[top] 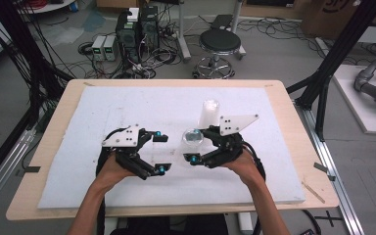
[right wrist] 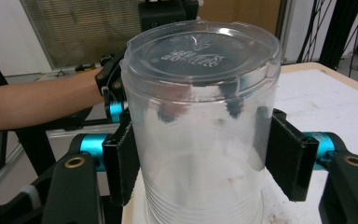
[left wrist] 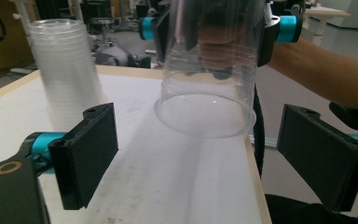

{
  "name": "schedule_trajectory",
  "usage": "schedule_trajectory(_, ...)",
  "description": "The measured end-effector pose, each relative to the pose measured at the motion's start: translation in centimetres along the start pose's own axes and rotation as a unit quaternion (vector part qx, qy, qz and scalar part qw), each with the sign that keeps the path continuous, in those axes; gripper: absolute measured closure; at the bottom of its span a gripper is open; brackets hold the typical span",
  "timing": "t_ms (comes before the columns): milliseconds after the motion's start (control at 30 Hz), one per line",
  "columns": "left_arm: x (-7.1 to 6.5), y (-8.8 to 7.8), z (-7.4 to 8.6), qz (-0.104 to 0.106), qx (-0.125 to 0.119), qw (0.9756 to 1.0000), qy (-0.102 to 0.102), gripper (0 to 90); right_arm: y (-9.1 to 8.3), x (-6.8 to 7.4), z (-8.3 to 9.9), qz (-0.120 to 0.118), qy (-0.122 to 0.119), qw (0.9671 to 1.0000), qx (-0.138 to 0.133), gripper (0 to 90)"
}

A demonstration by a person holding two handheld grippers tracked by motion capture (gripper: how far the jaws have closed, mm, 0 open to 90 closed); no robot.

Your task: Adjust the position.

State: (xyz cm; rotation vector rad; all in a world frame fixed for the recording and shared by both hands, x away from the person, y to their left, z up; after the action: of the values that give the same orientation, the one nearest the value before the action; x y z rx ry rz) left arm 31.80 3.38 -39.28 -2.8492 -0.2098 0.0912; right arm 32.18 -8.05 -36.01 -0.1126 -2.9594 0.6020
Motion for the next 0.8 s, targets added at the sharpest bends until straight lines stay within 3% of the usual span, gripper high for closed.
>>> schedule_trajectory(333, -0.6, 2.6, -0.6, 0.026, 0.003, 0.9996, 0.008, 12.4, 0.4, 0.1, -0.1, -0.007, -0.004, 1.0, 0.001, 34.6)
schedule_trajectory(800, -1.1, 3.9, -0.8, 0.039, -0.016, 0.9991, 0.003, 17.5, 0.8, 0.3, 0.0, -0.016, -0.002, 0.9999, -0.002, 34.6)
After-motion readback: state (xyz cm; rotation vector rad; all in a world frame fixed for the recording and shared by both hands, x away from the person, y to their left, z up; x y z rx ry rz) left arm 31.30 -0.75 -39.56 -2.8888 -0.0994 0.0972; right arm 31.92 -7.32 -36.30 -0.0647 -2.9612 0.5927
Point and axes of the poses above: each handheld gripper's, and its own axes: y roughly forward along the jaws, z roughly out of its underside, x roughly to its left, the point moved 9 cm from there along y, roughly forward along the jaws, and after that the axes turned 7 degrees about x, right-handed, at the moved point
